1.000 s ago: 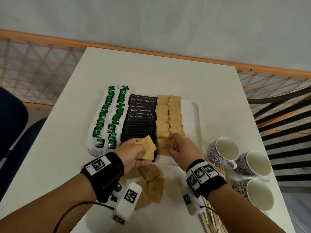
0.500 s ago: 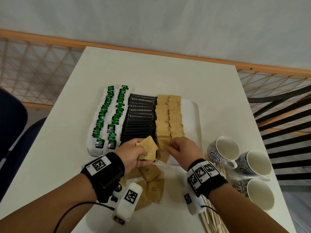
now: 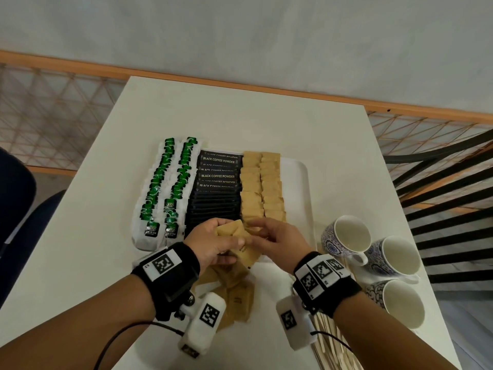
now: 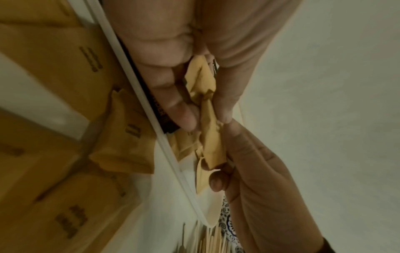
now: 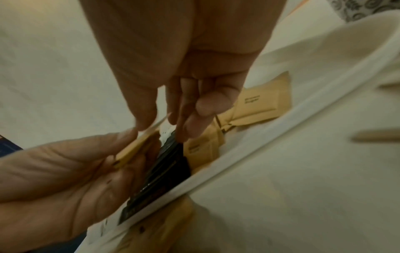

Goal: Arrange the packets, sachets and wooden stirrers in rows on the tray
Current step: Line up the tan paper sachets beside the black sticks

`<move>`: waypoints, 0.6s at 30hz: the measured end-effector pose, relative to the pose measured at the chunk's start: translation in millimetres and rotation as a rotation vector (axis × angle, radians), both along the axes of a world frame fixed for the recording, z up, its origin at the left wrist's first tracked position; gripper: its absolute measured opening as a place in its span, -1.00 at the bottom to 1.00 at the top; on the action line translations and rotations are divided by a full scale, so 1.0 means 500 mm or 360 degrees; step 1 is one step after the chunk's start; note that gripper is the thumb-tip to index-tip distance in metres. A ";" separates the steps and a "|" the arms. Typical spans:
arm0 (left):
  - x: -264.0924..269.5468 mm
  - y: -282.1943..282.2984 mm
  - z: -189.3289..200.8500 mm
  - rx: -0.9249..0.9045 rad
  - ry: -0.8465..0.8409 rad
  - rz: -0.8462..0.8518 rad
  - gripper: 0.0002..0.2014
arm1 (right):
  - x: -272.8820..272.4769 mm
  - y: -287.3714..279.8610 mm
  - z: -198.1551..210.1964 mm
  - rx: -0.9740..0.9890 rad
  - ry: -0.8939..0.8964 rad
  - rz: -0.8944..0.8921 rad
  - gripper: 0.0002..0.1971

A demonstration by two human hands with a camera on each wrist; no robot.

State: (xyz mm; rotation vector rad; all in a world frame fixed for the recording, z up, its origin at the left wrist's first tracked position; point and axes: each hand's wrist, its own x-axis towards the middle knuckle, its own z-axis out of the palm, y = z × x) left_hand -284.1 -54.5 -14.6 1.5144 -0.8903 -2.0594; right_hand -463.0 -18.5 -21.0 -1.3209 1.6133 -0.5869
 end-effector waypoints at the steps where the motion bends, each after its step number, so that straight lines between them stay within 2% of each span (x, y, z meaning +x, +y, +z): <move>1: -0.004 0.000 0.002 -0.0008 0.0014 0.0010 -0.60 | 0.002 0.002 -0.002 0.0058 -0.0071 -0.0002 -0.67; 5: -0.013 0.002 0.010 0.0006 0.0101 0.0020 -0.58 | -0.013 0.012 0.003 0.0083 -0.0199 -0.0193 -0.73; 8: -0.018 0.007 0.006 -0.0042 0.0028 -0.0045 -0.53 | -0.024 0.032 0.010 0.0150 -0.0196 -0.0151 -0.82; 10: -0.025 0.010 0.002 -0.0051 0.0011 -0.0040 -0.58 | -0.031 0.047 0.010 0.0202 -0.0129 -0.0152 -0.88; 12: -0.036 0.013 0.000 -0.0038 0.0008 -0.0015 -0.68 | -0.050 0.056 0.004 0.0253 -0.0102 -0.0357 -0.90; 15: -0.054 0.018 0.000 -0.0020 -0.0004 -0.0015 -0.73 | -0.079 0.063 -0.008 0.0297 -0.0054 -0.0667 -0.75; 18: -0.075 0.021 0.005 -0.0005 0.0013 -0.0042 -0.73 | -0.090 0.065 -0.010 0.0326 0.0043 -0.0689 -0.63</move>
